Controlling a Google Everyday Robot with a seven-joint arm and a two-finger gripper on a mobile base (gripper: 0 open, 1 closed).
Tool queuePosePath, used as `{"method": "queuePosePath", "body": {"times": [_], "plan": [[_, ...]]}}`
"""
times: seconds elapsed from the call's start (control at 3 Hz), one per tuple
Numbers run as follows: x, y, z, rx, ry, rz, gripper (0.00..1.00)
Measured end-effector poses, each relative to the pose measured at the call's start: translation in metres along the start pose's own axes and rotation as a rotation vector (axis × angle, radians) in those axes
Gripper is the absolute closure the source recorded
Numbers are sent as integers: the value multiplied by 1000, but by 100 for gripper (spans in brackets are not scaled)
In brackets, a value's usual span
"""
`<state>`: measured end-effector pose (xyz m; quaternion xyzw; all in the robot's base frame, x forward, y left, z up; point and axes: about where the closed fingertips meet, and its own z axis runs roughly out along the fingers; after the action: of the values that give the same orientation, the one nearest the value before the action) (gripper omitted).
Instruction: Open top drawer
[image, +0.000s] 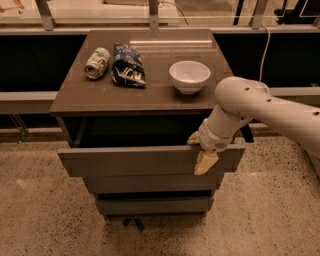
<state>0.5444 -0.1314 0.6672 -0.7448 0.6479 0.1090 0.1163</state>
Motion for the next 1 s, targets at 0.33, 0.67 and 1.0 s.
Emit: {"method": "queuePosePath", "body": {"times": [0.33,0.67,1.0], "plan": [[-5,21,6,-51,-28,6,34],[-19,47,1,-97,-83,-12,38],[-34,66,-10,-115,-109,-31,37]]}}
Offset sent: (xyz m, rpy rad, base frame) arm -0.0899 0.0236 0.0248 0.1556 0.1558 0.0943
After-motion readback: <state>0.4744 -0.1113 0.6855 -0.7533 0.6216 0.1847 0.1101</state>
